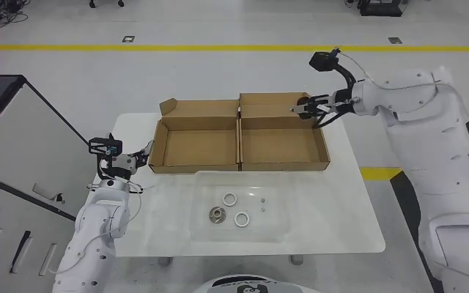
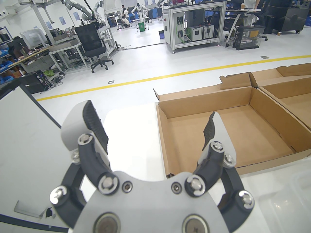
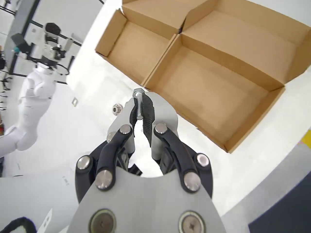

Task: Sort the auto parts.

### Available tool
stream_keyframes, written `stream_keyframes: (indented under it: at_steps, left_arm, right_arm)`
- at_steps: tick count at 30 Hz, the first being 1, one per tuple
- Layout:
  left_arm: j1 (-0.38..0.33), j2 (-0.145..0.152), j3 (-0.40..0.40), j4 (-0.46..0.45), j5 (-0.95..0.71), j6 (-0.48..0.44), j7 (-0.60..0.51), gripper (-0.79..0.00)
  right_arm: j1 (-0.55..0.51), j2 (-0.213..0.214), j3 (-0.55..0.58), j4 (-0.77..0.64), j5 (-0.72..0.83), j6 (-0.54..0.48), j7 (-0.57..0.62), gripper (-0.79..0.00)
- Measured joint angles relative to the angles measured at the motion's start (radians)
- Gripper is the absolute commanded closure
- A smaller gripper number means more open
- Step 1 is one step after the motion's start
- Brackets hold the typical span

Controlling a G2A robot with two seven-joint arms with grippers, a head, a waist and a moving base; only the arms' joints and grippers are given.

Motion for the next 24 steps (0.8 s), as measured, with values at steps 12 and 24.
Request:
stream_keyframes:
  at_steps: [12,24]
  left_arm:
    - [0.000,0.000,0.000,0.000,0.000,0.000,0.000,-0.785]
    - [0.000,0.000,0.000,0.000,0.000,0.000,0.000,-0.785]
  right_arm:
    - [0.061,-0.039,-0.242,0.178,-0.256,0.002,-0.082,0.000]
    - [0.102,-0.081,-0.366,0.357,-0.347,0.021,-0.106,0.000]
